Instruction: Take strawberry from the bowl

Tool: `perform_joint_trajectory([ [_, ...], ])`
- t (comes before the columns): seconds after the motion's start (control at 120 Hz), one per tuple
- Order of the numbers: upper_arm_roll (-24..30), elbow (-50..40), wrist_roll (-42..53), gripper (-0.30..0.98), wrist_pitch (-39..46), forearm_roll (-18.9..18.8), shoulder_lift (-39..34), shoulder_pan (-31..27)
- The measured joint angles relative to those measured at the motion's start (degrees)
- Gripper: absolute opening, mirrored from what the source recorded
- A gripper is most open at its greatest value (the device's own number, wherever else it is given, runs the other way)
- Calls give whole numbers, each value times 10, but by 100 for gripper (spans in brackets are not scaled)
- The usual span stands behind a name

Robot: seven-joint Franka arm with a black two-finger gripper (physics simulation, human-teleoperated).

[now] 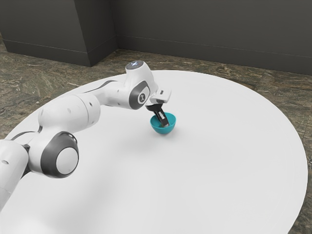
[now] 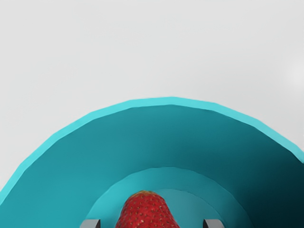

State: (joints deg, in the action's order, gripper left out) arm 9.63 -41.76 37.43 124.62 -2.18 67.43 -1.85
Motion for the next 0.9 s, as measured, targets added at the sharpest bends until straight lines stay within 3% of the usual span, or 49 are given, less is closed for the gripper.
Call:
perform_joint_trajectory([
  [0.9, 15, -17, -18, 12, 26, -7, -1, 1],
])
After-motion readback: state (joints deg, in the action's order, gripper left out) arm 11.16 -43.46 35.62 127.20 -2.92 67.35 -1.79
